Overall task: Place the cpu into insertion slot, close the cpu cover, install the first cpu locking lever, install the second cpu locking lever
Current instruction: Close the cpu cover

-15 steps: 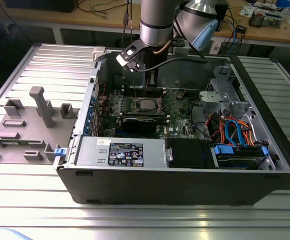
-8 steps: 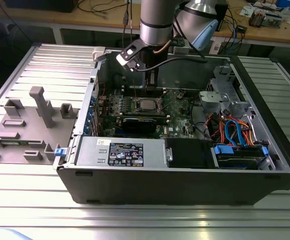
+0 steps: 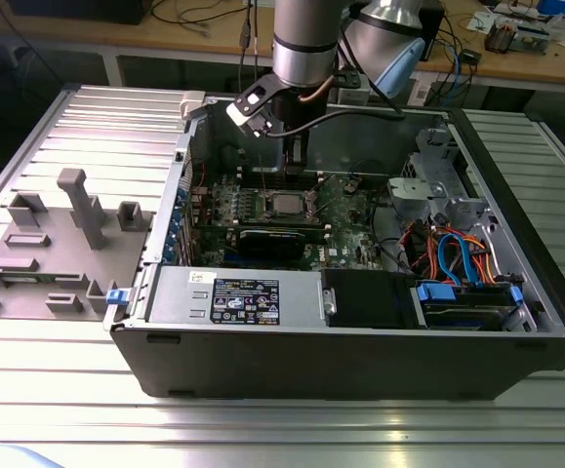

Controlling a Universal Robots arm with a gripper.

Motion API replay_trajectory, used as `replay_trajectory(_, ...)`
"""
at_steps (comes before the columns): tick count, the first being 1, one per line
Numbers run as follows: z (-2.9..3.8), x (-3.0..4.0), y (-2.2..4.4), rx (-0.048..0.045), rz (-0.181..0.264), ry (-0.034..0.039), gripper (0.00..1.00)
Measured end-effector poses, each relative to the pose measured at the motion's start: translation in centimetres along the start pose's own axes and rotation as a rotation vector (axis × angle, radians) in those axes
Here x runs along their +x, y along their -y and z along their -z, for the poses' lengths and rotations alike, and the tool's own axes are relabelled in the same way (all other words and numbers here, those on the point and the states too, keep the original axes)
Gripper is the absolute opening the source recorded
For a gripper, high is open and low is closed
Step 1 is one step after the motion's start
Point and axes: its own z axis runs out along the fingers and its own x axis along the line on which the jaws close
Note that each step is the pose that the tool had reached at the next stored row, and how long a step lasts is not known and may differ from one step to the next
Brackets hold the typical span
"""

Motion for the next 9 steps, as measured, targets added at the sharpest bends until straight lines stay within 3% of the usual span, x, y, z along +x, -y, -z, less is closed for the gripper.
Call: replay_trajectory(9,0.0,0.0,-0.07,0.0012,0.0,-0.0008,0.11)
